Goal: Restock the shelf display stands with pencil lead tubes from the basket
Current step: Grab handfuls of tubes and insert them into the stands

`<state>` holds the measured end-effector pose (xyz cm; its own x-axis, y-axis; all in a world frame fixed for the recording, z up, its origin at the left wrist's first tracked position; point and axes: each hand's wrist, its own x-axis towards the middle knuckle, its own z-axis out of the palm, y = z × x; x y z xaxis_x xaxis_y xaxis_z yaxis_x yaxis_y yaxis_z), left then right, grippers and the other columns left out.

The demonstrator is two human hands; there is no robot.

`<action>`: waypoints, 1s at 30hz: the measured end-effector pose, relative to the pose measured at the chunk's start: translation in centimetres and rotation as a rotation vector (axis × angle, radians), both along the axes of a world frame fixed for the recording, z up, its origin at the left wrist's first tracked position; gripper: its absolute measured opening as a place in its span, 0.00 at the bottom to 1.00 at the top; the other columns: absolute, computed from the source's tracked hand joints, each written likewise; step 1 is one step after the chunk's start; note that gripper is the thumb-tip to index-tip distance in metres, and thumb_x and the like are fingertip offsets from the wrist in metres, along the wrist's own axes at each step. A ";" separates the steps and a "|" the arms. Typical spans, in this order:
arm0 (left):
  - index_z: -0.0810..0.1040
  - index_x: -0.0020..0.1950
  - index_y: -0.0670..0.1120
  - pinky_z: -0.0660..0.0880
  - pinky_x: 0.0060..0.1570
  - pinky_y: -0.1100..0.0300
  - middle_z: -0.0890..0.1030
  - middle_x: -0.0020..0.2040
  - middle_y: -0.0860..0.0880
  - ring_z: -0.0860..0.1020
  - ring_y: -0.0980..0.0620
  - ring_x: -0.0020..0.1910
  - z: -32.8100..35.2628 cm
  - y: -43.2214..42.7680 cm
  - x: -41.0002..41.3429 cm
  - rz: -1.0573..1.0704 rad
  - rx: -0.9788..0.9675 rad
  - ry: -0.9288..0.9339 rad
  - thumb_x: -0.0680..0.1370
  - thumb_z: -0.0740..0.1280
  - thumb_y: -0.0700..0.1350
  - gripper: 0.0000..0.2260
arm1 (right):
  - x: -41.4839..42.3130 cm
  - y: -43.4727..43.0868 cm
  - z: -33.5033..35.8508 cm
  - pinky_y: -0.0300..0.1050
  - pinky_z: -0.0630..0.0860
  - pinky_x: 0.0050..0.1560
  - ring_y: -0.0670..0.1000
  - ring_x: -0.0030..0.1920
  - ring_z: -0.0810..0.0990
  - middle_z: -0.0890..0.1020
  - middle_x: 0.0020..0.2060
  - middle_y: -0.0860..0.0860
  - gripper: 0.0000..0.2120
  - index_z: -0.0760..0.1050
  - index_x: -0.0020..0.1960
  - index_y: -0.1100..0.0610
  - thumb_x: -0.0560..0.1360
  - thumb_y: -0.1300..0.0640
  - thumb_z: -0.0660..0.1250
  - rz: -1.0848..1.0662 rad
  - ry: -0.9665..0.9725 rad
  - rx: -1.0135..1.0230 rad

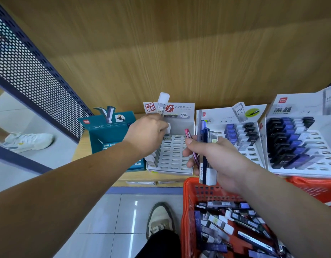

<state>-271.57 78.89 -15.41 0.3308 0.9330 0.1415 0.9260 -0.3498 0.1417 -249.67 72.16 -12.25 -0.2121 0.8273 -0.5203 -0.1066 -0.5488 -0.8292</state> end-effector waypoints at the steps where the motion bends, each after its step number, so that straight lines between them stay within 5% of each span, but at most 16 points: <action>1: 0.84 0.50 0.45 0.79 0.44 0.46 0.80 0.50 0.49 0.78 0.45 0.50 0.0 -0.2 -0.1 0.004 0.008 -0.005 0.81 0.64 0.43 0.08 | 0.0 0.0 0.0 0.48 0.73 0.33 0.54 0.35 0.81 0.87 0.43 0.58 0.08 0.80 0.57 0.60 0.80 0.57 0.72 0.010 0.001 0.001; 5: 0.84 0.53 0.47 0.79 0.47 0.49 0.82 0.51 0.50 0.79 0.47 0.51 1.0 -1.3 0.6 0.025 0.029 -0.142 0.79 0.66 0.39 0.09 | 0.4 -0.2 0.4 0.47 0.75 0.34 0.55 0.38 0.83 0.88 0.47 0.59 0.10 0.79 0.59 0.60 0.80 0.56 0.71 0.040 0.014 0.008; 8: 0.85 0.49 0.45 0.76 0.42 0.59 0.80 0.38 0.55 0.77 0.56 0.37 3.9 -3.2 3.3 0.159 -0.204 -0.580 0.82 0.68 0.45 0.07 | 1.0 -0.6 1.0 0.47 0.75 0.34 0.56 0.40 0.85 0.88 0.48 0.58 0.12 0.78 0.61 0.61 0.81 0.56 0.71 0.035 0.031 0.016; 10: 0.85 0.48 0.44 0.74 0.38 0.57 0.79 0.37 0.50 0.75 0.54 0.34 6.0 -4.2 5.1 0.274 -0.417 -0.806 0.82 0.68 0.52 0.12 | 1.5 -0.9 1.7 0.47 0.76 0.33 0.57 0.42 0.86 0.88 0.48 0.59 0.12 0.78 0.61 0.62 0.81 0.56 0.71 0.035 0.035 0.029; 17: 0.84 0.54 0.37 0.71 0.28 0.63 0.79 0.37 0.47 0.74 0.54 0.31 10.5 -5.7 8.1 0.369 -0.772 -0.974 0.79 0.72 0.53 0.18 | 4.2 -2.6 3.8 0.48 0.76 0.35 0.57 0.40 0.86 0.88 0.47 0.59 0.17 0.74 0.64 0.64 0.79 0.57 0.72 0.085 -0.031 0.128; 23: 0.85 0.52 0.41 0.74 0.31 0.64 0.80 0.34 0.47 0.75 0.53 0.30 10.2 -6.6 8.8 0.389 -0.691 -0.956 0.80 0.72 0.44 0.07 | 5.5 -3.3 3.7 0.51 0.80 0.40 0.57 0.41 0.86 0.87 0.48 0.60 0.17 0.74 0.64 0.64 0.79 0.58 0.73 0.116 -0.030 0.120; 30: 0.82 0.55 0.37 0.78 0.35 0.61 0.80 0.40 0.43 0.78 0.51 0.35 11.2 -7.0 7.2 0.350 -0.689 -1.125 0.81 0.70 0.39 0.06 | 5.7 -3.2 3.6 0.48 0.72 0.31 0.55 0.34 0.75 0.85 0.42 0.61 0.13 0.74 0.59 0.63 0.79 0.58 0.73 0.107 -0.029 0.071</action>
<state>-264.35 71.88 -4.24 0.0810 0.9336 -0.3490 0.2205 0.3247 0.9198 -243.97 68.99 -8.70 -0.2866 0.8356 -0.4687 -0.0257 -0.4958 -0.8681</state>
